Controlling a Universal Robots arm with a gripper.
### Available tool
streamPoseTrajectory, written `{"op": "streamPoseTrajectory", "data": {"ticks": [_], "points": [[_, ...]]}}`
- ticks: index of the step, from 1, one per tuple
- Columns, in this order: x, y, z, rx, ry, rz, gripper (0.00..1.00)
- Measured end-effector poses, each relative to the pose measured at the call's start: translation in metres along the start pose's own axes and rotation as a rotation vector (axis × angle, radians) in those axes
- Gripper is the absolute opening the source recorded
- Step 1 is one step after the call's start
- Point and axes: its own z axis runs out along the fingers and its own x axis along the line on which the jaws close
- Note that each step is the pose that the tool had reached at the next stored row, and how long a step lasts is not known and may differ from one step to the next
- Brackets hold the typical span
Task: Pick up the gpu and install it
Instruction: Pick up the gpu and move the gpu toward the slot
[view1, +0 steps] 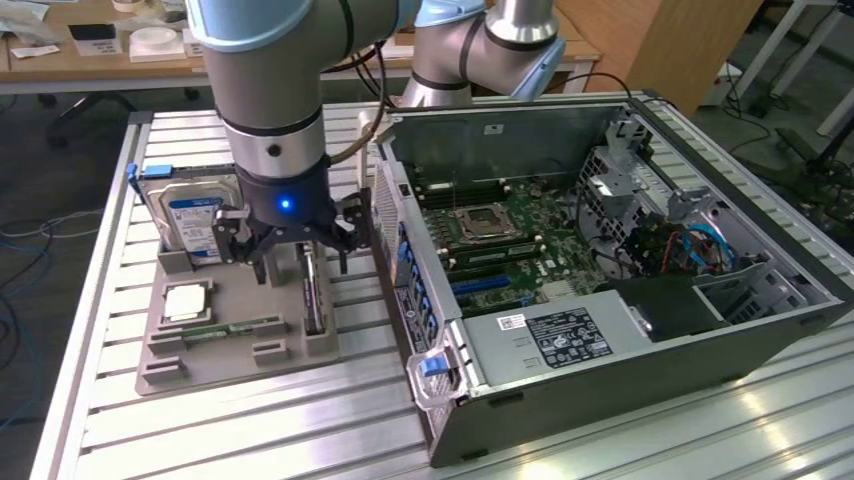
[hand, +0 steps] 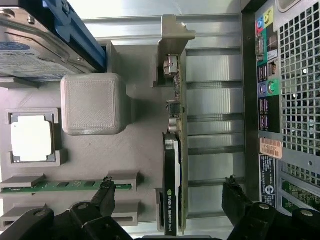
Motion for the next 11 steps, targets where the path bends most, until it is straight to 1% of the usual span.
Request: {"op": "streamPoseTrajectory", "data": {"ticks": [3, 6, 11], "points": [[0.0001, -0.0002, 0.0037, 0.0000, 0.0001, 0.000, 0.94], [0.0001, 0.0000, 0.0053, 0.0002, 0.0002, 0.000, 0.94], [0.0004, 0.0028, 0.0085, 0.0000, 0.0002, 0.000, 0.94]]}}
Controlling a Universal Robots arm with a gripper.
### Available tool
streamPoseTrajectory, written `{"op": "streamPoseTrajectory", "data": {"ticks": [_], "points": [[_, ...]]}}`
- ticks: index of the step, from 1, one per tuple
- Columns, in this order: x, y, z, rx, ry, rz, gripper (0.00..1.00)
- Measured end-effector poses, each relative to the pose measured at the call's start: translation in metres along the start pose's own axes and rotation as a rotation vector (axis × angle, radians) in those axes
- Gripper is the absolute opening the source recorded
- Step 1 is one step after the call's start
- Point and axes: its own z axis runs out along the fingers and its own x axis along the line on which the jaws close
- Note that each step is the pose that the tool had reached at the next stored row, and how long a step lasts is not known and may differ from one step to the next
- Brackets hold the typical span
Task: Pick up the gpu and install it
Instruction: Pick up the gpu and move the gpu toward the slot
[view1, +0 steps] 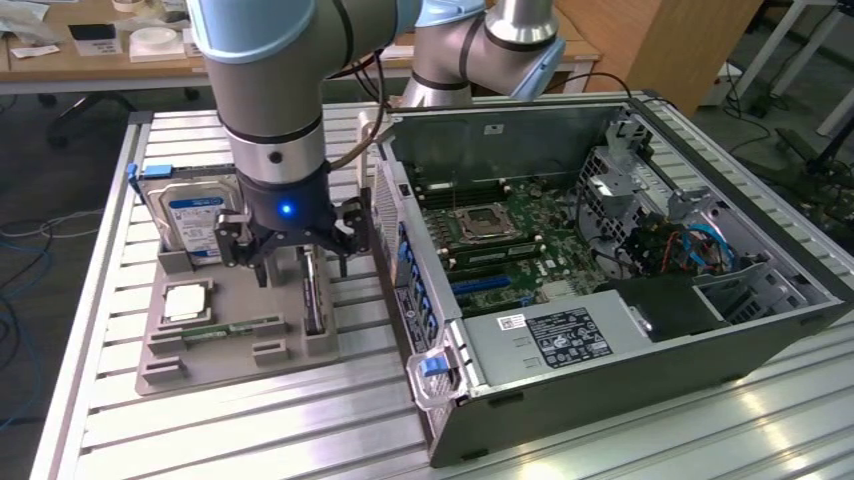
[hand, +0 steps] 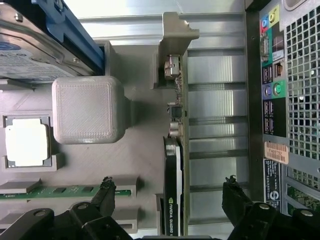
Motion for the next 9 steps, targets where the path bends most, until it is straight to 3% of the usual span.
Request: {"op": "streamPoseTrajectory", "data": {"ticks": [9], "points": [[-0.0001, 0.0002, 0.0085, 0.0003, 0.0004, 0.000, 0.94]]}}
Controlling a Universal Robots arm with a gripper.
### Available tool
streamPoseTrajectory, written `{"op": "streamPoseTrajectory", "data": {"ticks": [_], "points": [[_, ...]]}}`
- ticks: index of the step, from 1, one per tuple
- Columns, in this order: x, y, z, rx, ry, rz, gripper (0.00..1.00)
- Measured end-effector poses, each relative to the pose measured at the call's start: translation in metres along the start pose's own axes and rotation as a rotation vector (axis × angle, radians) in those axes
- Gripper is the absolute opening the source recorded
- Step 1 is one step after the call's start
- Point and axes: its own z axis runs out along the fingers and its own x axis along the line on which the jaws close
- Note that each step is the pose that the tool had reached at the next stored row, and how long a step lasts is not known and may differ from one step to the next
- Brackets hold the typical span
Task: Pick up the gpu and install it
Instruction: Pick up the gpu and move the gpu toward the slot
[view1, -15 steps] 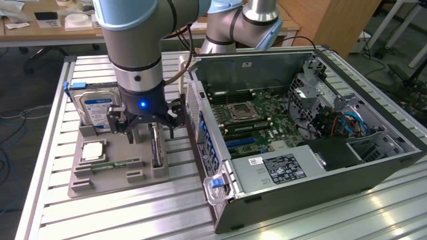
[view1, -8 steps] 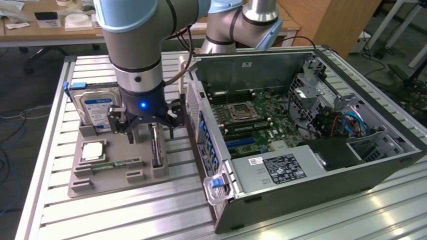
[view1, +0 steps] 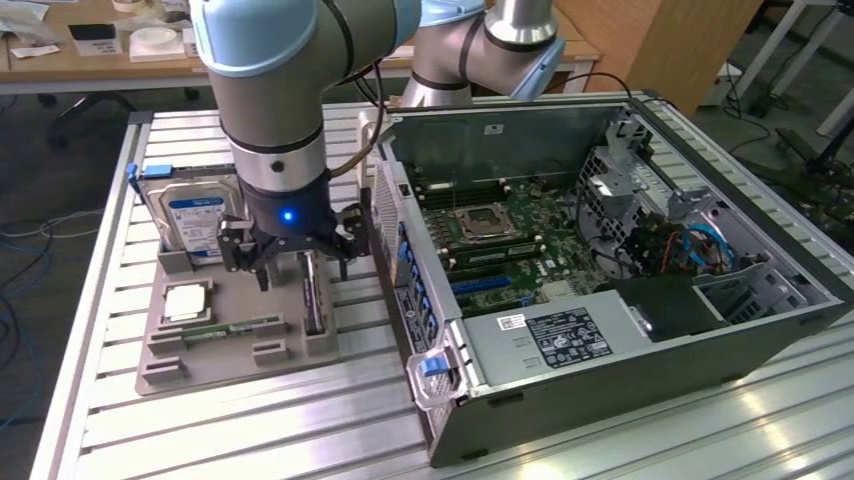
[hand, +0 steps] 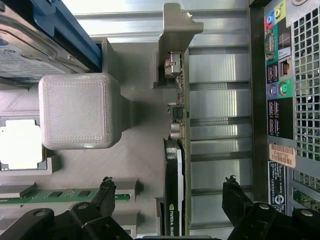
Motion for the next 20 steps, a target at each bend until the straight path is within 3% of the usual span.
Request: {"op": "streamPoseTrajectory", "data": {"ticks": [8, 12, 13, 16, 17, 18, 20], "points": [[0.0000, 0.0000, 0.0002, -0.0002, -0.0002, 0.000, 0.93], [0.0000, 0.0000, 0.0002, -0.0002, -0.0002, 0.000, 0.74], [0.0000, 0.0000, 0.0002, -0.0002, -0.0002, 0.000, 0.74], [0.0000, 0.0000, 0.0001, -0.0002, -0.0002, 0.000, 0.57], [0.0000, 0.0000, 0.0002, -0.0002, -0.0002, 0.000, 0.57], [0.0000, 0.0000, 0.0002, -0.0003, -0.0003, 0.000, 0.50], [0.0000, 0.0000, 0.0002, -0.0002, -0.0002, 0.000, 0.50]]}}
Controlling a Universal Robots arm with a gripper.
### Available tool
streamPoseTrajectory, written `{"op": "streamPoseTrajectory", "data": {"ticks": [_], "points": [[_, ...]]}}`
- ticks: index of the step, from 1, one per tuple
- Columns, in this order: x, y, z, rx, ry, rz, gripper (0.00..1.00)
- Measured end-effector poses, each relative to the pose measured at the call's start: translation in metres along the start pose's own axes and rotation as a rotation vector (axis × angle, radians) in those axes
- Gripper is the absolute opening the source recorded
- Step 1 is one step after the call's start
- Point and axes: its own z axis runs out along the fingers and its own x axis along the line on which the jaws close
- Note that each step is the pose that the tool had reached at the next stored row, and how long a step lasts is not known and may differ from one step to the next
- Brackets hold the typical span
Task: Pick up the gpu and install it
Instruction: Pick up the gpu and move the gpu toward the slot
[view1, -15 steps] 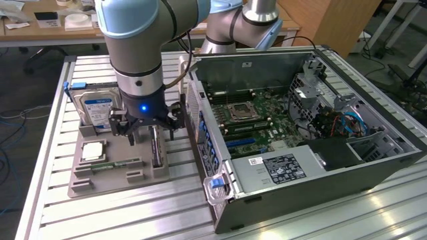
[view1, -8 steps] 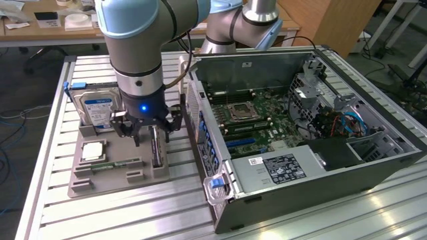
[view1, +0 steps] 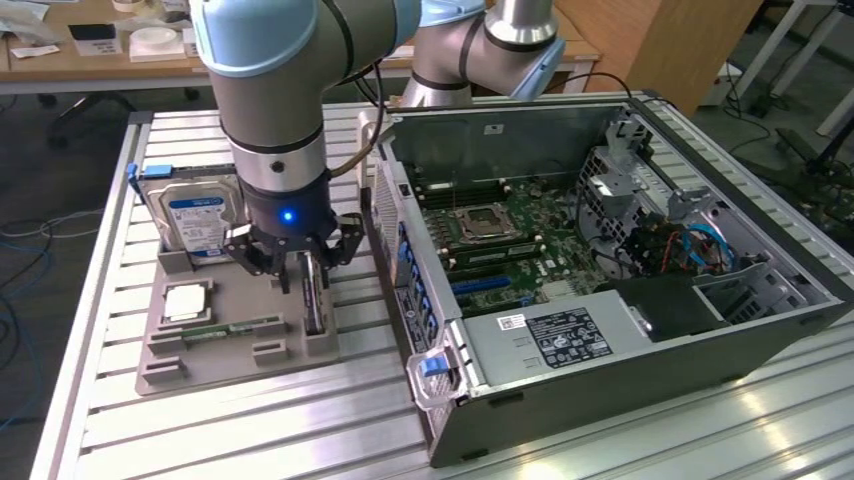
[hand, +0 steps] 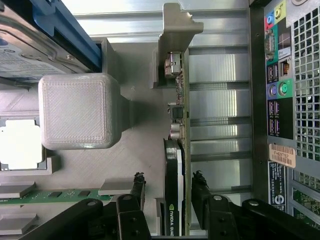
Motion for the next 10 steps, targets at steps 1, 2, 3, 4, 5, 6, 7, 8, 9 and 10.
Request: {"op": "streamPoseTrajectory", "data": {"ticks": [1, 2, 3, 4, 5, 6, 7, 8, 9, 10], "points": [[-0.0002, 0.0000, 0.0001, -0.0001, -0.0001, 0.000, 0.50], [-0.0010, 0.0001, 0.0002, -0.0003, -0.0003, 0.000, 0.50], [-0.0020, 0.0002, 0.0002, -0.0002, -0.0002, 0.000, 0.50], [-0.0029, 0.0002, 0.0001, 0.0001, 0.0000, 0.000, 0.50], [-0.0034, 0.0003, 0.0002, -0.0001, -0.0001, 0.000, 0.50], [-0.0036, 0.0003, 0.0004, -0.0002, -0.0002, 0.000, 0.50], [-0.0038, 0.0006, 0.0004, -0.0001, -0.0001, 0.000, 0.50], [-0.0039, 0.0010, 0.0004, 0.0000, 0.0000, 0.000, 0.50], [-0.0039, 0.0013, 0.0005, 0.0000, 0.0000, 0.000, 0.50], [-0.0040, 0.0016, 0.0007, 0.0000, -0.0001, 0.000, 0.50]]}}
